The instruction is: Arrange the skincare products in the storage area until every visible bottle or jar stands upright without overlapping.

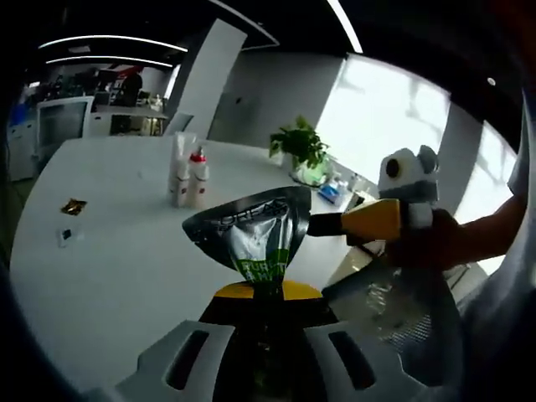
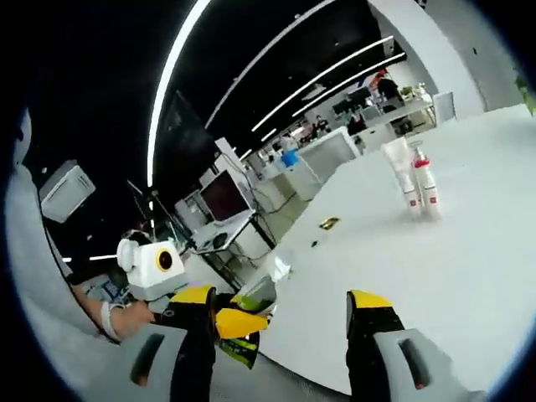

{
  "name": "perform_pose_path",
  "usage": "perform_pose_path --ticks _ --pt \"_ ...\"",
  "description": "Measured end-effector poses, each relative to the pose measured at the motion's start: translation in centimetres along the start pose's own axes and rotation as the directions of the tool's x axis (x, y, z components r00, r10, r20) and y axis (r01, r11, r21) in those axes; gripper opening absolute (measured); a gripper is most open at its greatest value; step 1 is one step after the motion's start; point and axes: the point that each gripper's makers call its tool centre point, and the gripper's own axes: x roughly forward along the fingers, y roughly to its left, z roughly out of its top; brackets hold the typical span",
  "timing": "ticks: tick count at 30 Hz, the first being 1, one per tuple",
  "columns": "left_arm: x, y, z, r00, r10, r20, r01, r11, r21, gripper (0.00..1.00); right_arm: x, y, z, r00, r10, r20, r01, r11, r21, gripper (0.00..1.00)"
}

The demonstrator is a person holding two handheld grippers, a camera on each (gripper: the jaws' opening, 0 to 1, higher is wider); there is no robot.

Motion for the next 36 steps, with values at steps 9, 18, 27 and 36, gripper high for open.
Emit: perform_pose_path --ticks 9,18,27,36 --pt "0.9 -3.8 -1.5 0.986 -0.149 -0.078 0.156 0.984 0.092 0.04 -0.1 0.3 0.0 0.998 0.052 0.018 -0.054 0.994 0.090 0.51" --pt "0.9 -4.9 -2.0 0.979 -0.171 -0.113 0.189 0.966 0.175 0.04 -0.2 0.3 -0.5 0.999 0.046 -0.006 -0.046 0.995 0.089 0.30" --pt "0.9 -4.9 -2.1 0.983 -0.127 -0.130 0.163 0.933 0.320 0.05 -0.7 -1.5 -0.8 1.000 -0.018 -0.015 0.020 0.990 0.141 0.03" --pt "1.1 -5.2 -1.7 0.986 -0.120 -0.117 0.156 0.911 0.382 0.08 -1.0 -2.0 -0.4 0.999 -0.033 -0.006 0.034 0.986 0.165 0.00"
